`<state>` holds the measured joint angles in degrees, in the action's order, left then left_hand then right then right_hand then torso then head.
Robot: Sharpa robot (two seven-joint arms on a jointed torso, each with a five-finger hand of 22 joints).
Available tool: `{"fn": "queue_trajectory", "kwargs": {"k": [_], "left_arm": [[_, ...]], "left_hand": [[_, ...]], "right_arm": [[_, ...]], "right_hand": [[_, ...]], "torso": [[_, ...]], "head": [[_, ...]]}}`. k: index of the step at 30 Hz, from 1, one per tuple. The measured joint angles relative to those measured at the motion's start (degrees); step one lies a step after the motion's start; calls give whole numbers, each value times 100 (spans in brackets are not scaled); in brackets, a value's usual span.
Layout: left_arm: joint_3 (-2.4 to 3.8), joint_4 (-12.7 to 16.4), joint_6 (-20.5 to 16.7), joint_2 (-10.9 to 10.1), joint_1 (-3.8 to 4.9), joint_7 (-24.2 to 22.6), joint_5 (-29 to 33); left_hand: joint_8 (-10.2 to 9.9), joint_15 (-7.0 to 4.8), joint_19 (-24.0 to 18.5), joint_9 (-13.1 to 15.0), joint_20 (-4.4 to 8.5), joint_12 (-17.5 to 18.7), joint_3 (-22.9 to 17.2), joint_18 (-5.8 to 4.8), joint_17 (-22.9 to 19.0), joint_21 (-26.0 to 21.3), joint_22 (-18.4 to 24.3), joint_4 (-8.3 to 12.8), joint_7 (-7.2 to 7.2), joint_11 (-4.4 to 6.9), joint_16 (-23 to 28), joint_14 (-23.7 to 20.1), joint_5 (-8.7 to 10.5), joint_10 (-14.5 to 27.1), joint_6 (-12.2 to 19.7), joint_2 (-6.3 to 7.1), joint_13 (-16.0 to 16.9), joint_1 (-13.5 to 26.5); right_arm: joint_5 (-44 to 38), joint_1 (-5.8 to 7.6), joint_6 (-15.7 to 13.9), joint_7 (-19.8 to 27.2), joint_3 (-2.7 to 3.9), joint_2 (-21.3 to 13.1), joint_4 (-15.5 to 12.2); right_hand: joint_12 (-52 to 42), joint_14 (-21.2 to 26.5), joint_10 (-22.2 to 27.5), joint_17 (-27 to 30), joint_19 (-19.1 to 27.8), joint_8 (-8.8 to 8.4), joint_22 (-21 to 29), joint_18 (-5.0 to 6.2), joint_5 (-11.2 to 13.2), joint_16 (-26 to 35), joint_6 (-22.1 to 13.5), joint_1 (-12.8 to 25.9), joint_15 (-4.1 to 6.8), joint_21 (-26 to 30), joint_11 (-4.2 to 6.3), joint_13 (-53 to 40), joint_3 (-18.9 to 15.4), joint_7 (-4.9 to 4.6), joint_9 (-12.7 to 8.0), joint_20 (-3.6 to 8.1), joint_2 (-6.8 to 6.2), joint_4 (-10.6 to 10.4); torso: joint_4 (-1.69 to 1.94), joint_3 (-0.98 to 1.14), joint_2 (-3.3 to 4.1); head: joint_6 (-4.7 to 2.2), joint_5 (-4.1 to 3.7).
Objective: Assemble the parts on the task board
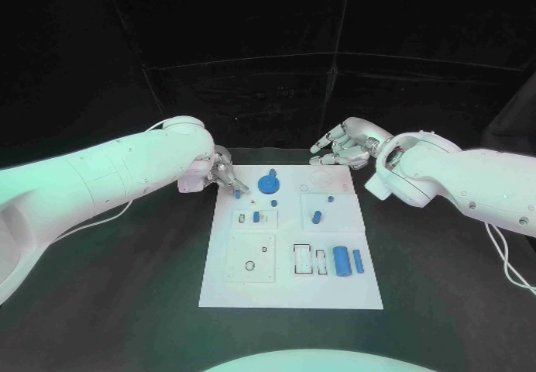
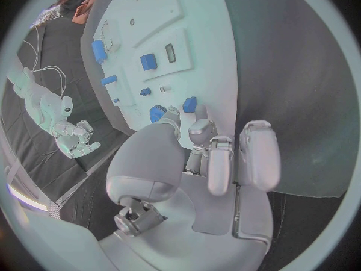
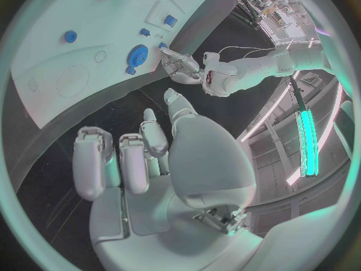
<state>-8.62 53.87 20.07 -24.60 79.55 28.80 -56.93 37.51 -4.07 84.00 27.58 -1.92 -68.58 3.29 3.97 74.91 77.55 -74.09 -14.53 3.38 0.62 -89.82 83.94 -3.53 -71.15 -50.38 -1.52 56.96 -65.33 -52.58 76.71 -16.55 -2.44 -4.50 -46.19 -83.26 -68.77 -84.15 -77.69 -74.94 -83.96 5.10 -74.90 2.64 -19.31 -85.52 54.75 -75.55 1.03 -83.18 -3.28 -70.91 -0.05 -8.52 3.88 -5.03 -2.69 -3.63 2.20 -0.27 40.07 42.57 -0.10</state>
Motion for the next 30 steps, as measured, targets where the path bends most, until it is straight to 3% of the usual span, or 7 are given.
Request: {"fn": "queue_trajectory", "kwargs": {"k": [14, 17, 26, 30], "left_arm": [[-3, 5, 16, 5, -6, -1, -6], [-3, 7, 15, 7, -7, -7, -6], [-3, 46, -31, 8, -7, -55, -8], [-4, 92, -61, 1, -7, -91, -8]], "left_hand": [[0, 0, 0, -18, 0, 0, -13, 0, 0, 0, -4, 44, 0, 0, 0, 0, 0, 0, 0, -63, -8, -63], [0, 0, 0, -31, 0, 0, -45, 0, 0, 0, -7, 76, 0, 0, 0, 0, 0, 0, 0, -128, -8, -127], [23, 0, 0, -67, 0, 0, -225, 0, 0, 0, -13, 336, -12, 0, 0, 0, 0, 0, -11, -318, -14, -508], [21, -23, 0, -100, 0, 0, -491, 0, 0, 0, -13, 601, -21, 21, 0, 21, 0, -21, -20, -480, -15, -889]], "right_arm": [[0, 0, 2, 0, 0, 0, 4], [0, 0, 2, 0, 0, -1, 7], [0, 0, 2, 0, 0, 3, 18], [0, 0, 3, -1, 0, 5, 29]], "right_hand": [[0, 0, 0, 1, 0, 0, 0, 0, 0, 0, 0, 0, 0, 0, 0, 0, 0, 0, 0, 0, 0, 0], [0, 0, 0, 1, 0, 0, 0, 0, 0, 0, 0, 0, 0, 0, 0, 0, 0, 0, 0, 0, 0, 0], [0, 0, 0, 1, 0, 0, 0, 0, 0, 0, 0, 0, 0, 0, 0, -5, 0, 0, 0, 0, 0, 0], [0, 0, 0, 2, 0, 0, 0, 0, 0, 0, 0, 0, 0, 0, 0, -5, 0, 0, 0, 0, 0, 0]], "torso": [[1, 3, -2], [0, 3, -1], [0, 1, 2], [0, 1, 2]], "head": [[-3, 7], [1, 7], [20, 10], [35, 10]]}}
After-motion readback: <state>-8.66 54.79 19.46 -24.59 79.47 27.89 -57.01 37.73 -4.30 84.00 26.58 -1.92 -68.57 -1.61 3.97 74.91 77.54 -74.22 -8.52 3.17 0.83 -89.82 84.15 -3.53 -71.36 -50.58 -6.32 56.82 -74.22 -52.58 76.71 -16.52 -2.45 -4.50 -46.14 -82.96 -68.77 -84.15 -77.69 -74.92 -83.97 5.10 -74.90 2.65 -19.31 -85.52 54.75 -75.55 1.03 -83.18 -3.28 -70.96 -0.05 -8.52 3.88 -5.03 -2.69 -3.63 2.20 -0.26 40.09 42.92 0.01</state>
